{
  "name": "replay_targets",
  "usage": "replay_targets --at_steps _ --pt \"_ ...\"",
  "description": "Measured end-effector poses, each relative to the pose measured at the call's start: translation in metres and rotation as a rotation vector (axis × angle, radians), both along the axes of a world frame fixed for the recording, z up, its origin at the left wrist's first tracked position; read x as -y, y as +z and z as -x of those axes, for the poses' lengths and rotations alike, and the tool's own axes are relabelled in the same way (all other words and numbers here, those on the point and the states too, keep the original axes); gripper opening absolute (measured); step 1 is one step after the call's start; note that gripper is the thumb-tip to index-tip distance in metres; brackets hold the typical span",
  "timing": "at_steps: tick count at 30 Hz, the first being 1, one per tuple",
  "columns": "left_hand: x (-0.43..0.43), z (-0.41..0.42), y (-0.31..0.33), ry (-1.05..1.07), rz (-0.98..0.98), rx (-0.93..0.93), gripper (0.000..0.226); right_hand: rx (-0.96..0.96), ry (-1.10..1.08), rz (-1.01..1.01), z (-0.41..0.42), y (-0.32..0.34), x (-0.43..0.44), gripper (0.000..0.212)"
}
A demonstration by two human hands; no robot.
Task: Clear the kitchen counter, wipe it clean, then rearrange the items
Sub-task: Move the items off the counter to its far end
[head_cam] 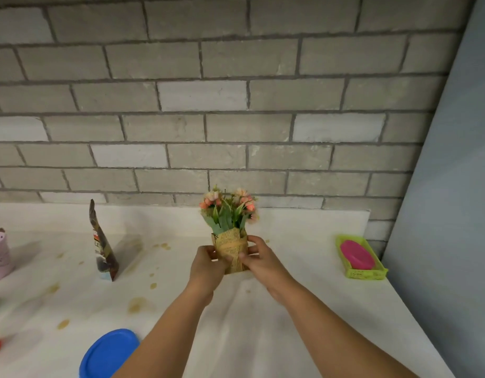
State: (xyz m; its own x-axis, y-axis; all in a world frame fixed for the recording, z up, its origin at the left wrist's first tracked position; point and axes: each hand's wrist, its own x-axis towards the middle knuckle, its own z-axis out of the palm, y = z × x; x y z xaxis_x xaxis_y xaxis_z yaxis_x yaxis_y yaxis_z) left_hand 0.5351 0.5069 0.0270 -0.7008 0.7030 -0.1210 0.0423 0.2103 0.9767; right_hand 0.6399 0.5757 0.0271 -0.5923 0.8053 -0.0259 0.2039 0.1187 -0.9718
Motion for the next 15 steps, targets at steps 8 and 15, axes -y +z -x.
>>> replay_targets --at_steps 8,15 --pt "-0.053 -0.065 0.009 -0.147 -0.207 -0.034 0.038 -0.035 -0.188 -0.141 -0.07 0.013 -0.045 0.046" --pt "-0.102 -0.099 -0.007 -0.328 -0.193 0.056 0.04 -0.034 -0.33 -0.134 -0.104 -0.006 -0.084 0.047"
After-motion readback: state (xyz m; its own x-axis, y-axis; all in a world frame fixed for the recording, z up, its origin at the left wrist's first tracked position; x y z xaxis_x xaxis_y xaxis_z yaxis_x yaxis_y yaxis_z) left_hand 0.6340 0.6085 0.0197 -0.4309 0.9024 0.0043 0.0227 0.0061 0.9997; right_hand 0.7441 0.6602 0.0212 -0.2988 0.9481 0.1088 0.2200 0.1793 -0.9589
